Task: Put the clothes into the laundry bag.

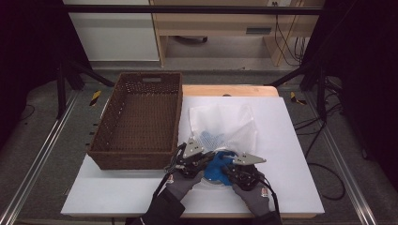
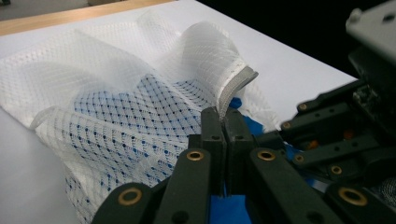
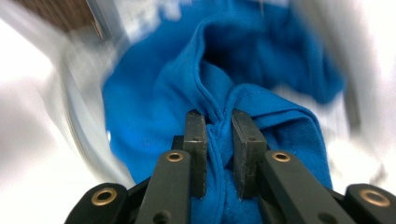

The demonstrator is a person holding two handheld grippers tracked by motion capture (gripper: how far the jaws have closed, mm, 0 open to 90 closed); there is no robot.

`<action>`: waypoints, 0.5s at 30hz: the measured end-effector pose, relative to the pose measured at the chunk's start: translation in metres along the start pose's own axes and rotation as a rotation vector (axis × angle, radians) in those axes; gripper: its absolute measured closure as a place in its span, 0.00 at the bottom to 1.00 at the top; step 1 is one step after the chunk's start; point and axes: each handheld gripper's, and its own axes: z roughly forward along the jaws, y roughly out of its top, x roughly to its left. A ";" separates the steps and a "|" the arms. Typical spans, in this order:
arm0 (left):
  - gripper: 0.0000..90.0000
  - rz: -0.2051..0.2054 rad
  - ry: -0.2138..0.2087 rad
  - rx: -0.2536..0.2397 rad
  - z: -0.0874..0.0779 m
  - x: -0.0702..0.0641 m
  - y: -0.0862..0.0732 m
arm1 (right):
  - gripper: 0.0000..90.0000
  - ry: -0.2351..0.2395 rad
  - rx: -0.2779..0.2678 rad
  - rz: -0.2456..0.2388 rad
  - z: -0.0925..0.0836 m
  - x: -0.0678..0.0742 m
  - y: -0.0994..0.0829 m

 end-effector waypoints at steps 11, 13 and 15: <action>0.99 -0.009 -0.023 -0.024 -0.008 -0.003 0.006 | 0.85 -0.196 -0.125 0.007 0.047 -0.008 0.033; 0.99 -0.014 -0.024 -0.010 -0.005 0.000 0.000 | 0.84 -0.212 -0.110 0.020 0.056 -0.011 0.029; 0.98 -0.025 -0.022 -0.001 -0.003 0.002 -0.003 | 0.80 -0.221 -0.108 0.016 0.055 -0.011 0.029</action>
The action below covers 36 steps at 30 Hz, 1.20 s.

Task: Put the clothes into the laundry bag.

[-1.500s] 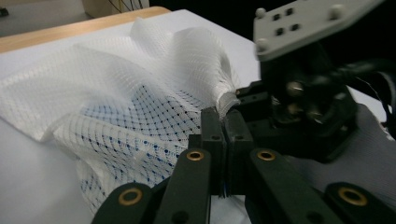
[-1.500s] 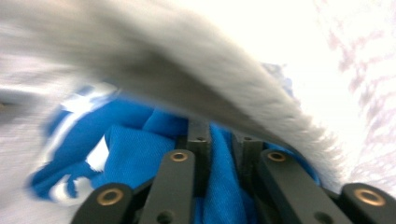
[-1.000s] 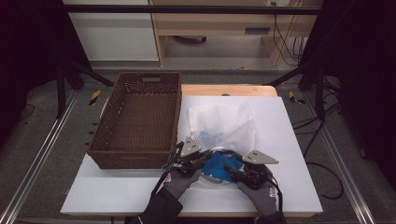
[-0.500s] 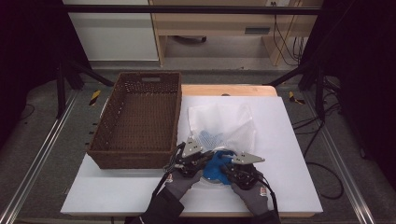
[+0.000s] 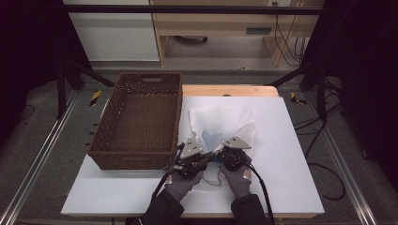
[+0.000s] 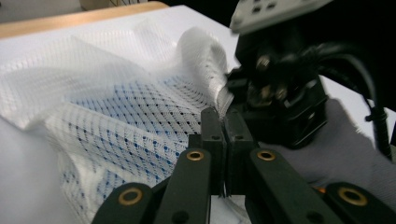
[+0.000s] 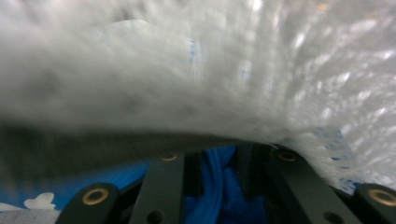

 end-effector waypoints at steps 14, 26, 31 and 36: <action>0.98 0.002 0.029 0.017 0.005 0.005 -0.004 | 0.48 0.153 -0.058 0.011 -0.077 -0.021 -0.010; 0.98 -0.008 0.024 -0.003 0.007 0.003 -0.002 | 0.96 0.109 0.170 -0.059 -0.042 -0.004 -0.035; 0.98 -0.004 0.018 -0.017 0.005 0.000 0.001 | 0.98 0.134 0.098 -0.036 -0.034 0.008 -0.015; 0.99 0.005 -0.002 -0.038 -0.001 -0.004 0.006 | 0.98 0.083 0.036 0.020 -0.020 0.005 0.002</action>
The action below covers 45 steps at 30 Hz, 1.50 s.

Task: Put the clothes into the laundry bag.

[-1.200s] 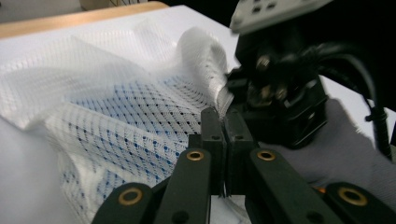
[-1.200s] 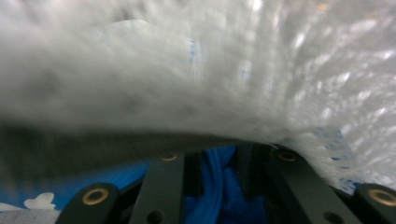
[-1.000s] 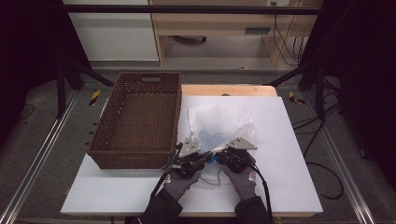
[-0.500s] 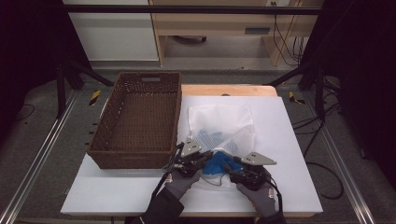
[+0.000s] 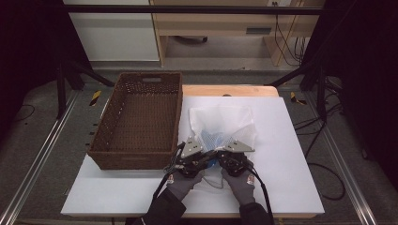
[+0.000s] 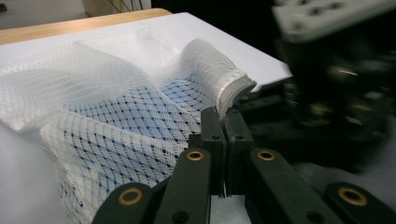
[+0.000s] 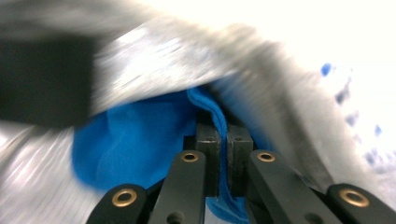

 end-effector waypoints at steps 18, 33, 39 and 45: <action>0.98 -0.015 0.012 0.037 0.005 0.008 -0.012 | 0.66 0.010 -0.063 -0.006 -0.035 -0.020 -0.017; 0.98 -0.020 0.010 0.023 0.003 0.007 -0.011 | 0.77 -0.051 0.094 -0.041 0.009 0.013 -0.020; 0.99 0.003 -0.012 0.013 -0.001 0.000 -0.009 | 0.86 -0.064 0.014 0.019 0.013 0.009 -0.005; 0.99 0.009 -0.017 0.030 -0.001 0.000 -0.013 | 0.85 -0.191 -0.006 0.068 0.030 -0.010 -0.004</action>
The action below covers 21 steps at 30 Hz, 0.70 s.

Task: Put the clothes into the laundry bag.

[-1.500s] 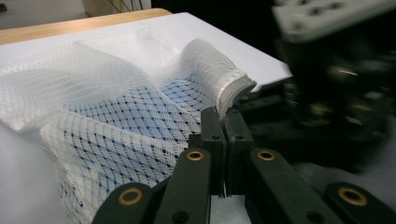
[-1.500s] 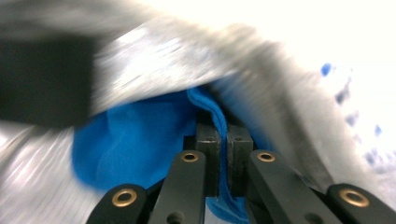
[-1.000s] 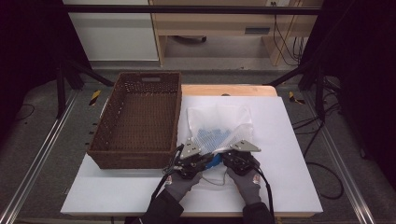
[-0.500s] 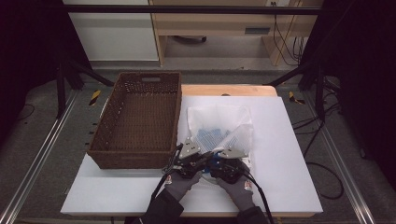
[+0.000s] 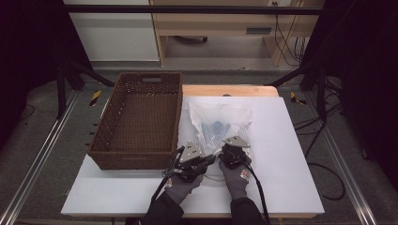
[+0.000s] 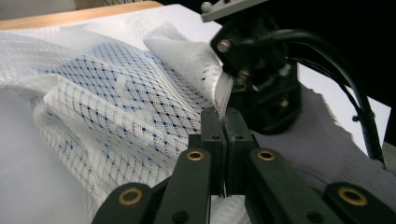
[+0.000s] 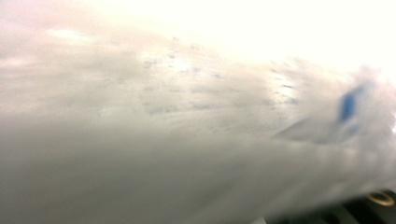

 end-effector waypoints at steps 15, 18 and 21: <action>0.98 -0.024 0.015 0.000 0.002 0.009 -0.001 | 0.66 0.196 -0.043 -0.047 -0.059 -0.015 -0.006; 0.98 -0.025 0.019 -0.001 0.002 0.010 0.000 | 0.66 0.222 -0.051 -0.056 -0.068 -0.015 -0.012; 0.98 -0.030 0.021 -0.002 0.003 0.011 0.000 | 0.65 0.246 -0.020 -0.070 -0.060 -0.009 -0.018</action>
